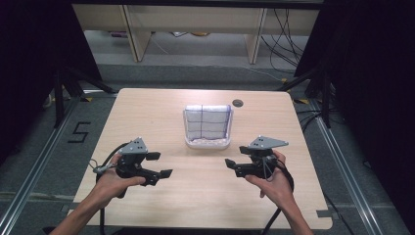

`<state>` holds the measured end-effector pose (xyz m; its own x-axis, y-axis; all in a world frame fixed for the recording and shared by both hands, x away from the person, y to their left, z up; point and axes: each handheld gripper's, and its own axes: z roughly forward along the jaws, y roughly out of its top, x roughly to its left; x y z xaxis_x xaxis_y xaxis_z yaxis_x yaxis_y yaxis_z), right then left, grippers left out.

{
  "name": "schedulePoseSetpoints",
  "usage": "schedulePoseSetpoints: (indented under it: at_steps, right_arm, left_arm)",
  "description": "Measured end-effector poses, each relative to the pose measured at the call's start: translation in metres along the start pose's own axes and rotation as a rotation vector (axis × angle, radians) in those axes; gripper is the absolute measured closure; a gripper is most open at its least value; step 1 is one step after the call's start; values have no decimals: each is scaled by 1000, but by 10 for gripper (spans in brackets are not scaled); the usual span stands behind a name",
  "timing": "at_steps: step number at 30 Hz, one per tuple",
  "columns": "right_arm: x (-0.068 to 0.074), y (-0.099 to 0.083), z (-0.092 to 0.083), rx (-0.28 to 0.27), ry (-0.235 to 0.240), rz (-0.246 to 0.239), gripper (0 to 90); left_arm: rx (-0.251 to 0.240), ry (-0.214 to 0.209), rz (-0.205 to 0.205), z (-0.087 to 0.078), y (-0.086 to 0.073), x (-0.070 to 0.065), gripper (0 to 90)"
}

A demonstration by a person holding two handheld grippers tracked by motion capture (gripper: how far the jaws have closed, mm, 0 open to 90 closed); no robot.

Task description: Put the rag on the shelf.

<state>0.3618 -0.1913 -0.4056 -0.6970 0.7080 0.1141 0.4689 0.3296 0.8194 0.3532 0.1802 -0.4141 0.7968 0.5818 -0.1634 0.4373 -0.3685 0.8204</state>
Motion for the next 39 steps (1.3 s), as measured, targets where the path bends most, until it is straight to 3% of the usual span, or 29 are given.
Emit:
schedulePoseSetpoints:
  at_steps: [5,6,7,8,11,13,15,16,17,20,25,28,29,30,31,32,33,35,38,39]
  right_arm:
    - [6,-9,4,10,4,3,289]
    - [6,-10,5,8,1,-13,289]
    - [8,-12,5,20,8,12,288]
    - [8,-13,6,20,7,-5,287]
    - [11,-17,7,28,14,11,287]
    - [11,-21,9,11,20,-17,288]
    - [13,-24,9,26,15,-12,287]
    - [16,-26,8,35,20,13,287]
    - [14,-27,10,22,26,-11,287]
    - [15,-32,10,29,27,-17,281]
    - [19,-40,9,37,16,31,241]
    - [18,-46,9,47,18,9,213]
    - [18,-48,9,45,21,6,212]
    - [20,-49,9,47,24,36,211]
    - [18,-51,8,51,27,21,207]
    - [21,-53,7,55,20,51,197]
    - [16,-55,9,46,40,-7,192]
    - [16,-59,6,49,23,30,187]
    - [15,-65,3,47,20,39,179]
    - [17,-67,1,62,20,66,178]
  left_arm:
    - [18,10,31,0,-9,-6,214]
    - [20,8,30,1,-10,-7,214]
    - [19,7,33,1,-12,-7,214]
    - [25,8,33,2,-14,-8,213]
    - [27,9,36,4,-20,-9,214]
    - [31,8,36,5,-25,-10,214]
    - [35,6,32,7,-30,-11,214]
    - [35,7,27,8,-32,-12,214]
    - [32,5,19,9,-35,-12,214]
    - [48,7,28,11,-42,-14,214]
    - [75,9,31,12,-52,-17,213]
    - [101,22,58,12,-57,-17,212]
    - [89,16,41,13,-59,-19,212]
    - [92,14,48,14,-61,-19,211]
    - [98,11,51,14,-62,-19,211]
    - [94,10,43,15,-64,-21,211]
    - [103,13,52,15,-66,-21,211]
    - [114,16,54,16,-69,-22,211]
    - [142,23,84,16,-74,-23,211]
    - [134,27,69,17,-76,-25,210]
